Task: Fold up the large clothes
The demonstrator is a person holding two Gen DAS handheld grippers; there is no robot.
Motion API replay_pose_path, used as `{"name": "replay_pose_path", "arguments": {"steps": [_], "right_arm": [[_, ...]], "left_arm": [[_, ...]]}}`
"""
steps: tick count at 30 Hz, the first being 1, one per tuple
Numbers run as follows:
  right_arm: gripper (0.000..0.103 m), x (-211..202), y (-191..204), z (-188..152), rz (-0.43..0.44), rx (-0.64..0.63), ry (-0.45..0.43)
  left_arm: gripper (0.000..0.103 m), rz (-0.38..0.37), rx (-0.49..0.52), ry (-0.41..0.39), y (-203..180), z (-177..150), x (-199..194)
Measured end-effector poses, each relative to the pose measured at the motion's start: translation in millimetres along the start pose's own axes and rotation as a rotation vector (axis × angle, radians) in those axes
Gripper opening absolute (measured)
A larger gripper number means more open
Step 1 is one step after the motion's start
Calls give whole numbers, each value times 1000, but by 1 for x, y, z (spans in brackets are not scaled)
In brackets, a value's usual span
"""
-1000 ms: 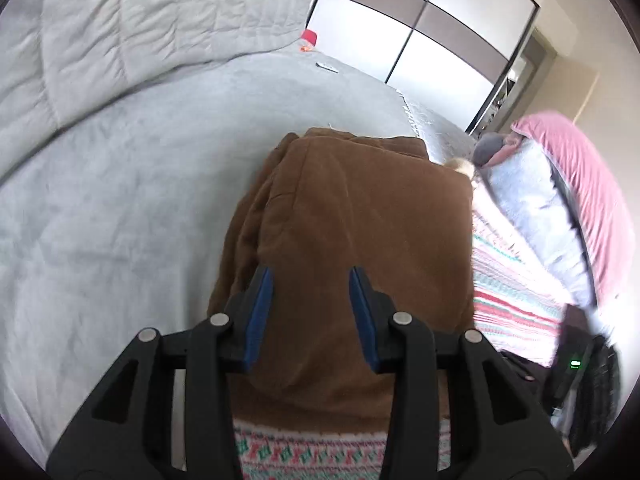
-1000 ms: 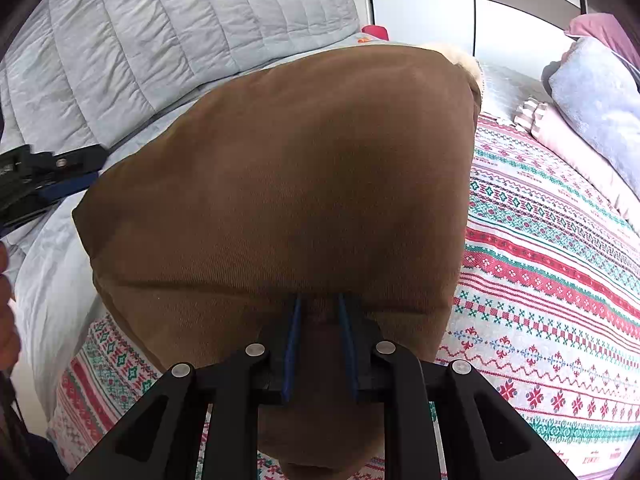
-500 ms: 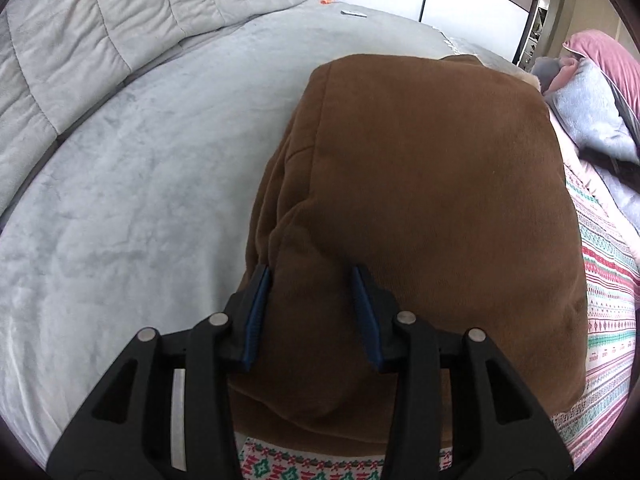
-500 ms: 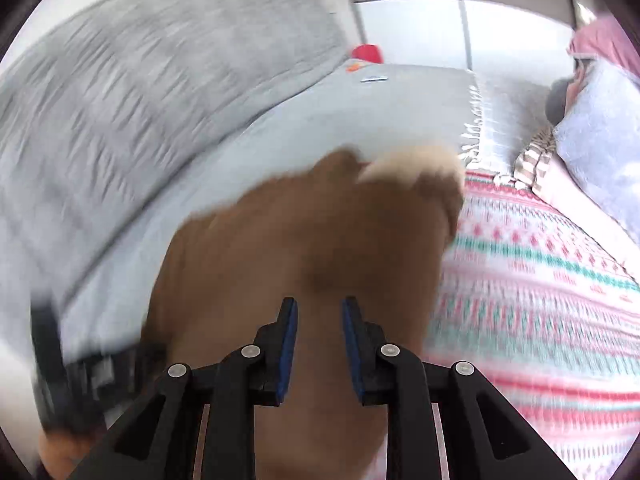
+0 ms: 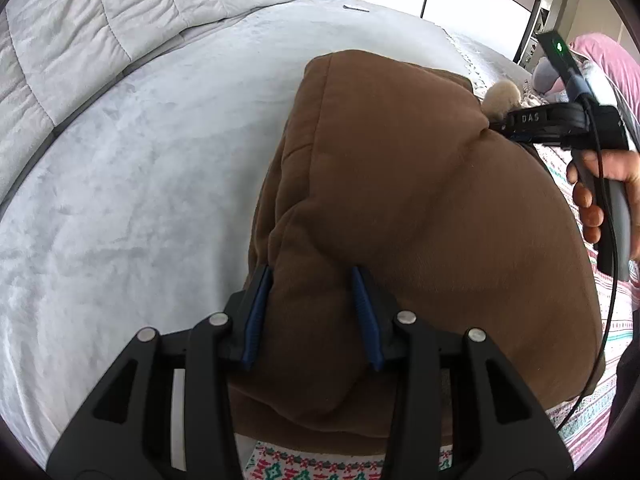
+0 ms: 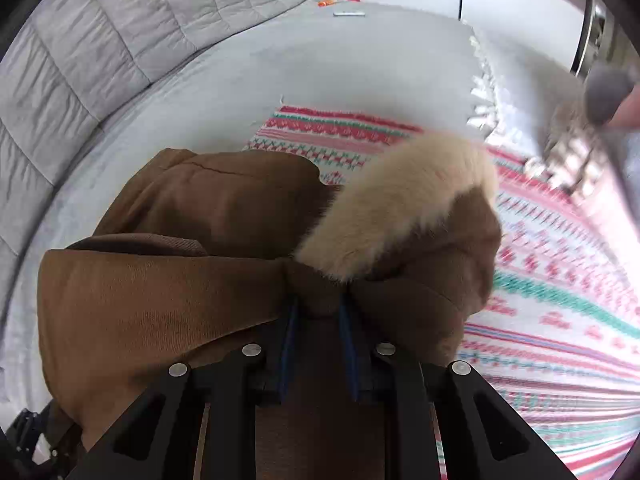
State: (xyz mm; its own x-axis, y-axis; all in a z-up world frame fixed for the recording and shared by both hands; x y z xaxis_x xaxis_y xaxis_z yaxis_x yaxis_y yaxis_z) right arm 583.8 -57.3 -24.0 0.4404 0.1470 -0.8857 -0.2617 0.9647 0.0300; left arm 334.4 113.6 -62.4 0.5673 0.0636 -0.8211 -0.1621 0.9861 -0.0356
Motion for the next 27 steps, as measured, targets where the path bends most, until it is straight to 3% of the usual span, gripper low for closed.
{"name": "replay_pose_path", "arguments": {"steps": [3,5,7,9,11,14,16,19,23,27], "right_arm": [[24,-29,12,15,-51,-24,-54],[24,-55,40,28,98,-22,-119],[24,-62,78,30,211,-89,-117],[24,-50,116,29,243,-179,-75],[24,-10,141,26,200,-237,8],[23,66,138,11,100,-231,106],[23,75,137,16,124,-179,36],[23,82,135,19,121,-158,38],[24,57,143,19,103,-170,-27],[53,-13,132,-5,179,-130,-101]], "left_arm": [[44,-15,-13,7,1,-1,-1],[44,-34,-26,15,2,0,-1],[45,-46,-36,21,3,0,-1],[45,-57,-41,21,4,-1,-1],[45,-61,-42,19,4,-1,-2],[45,-64,-47,5,5,1,-3],[45,-59,-51,9,6,1,-3],[45,-82,-63,18,7,1,-2],[49,-106,-83,31,10,2,-1],[63,-134,-119,55,18,1,3]]}}
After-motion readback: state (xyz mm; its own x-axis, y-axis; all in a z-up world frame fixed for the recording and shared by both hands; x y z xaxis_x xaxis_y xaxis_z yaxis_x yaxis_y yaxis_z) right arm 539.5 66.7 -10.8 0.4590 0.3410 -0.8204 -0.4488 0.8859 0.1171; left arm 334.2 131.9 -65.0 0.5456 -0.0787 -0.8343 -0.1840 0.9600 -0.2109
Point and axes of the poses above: each gripper's, at about its wrist camera, not at the fingertips, and x roughly the way its jaws point, y to its left, z to its top, the point moved 6 cm from there along x, roughly the way its jaws point, and after that the axes turned 4 degrees about z, right-handed, at the moved point
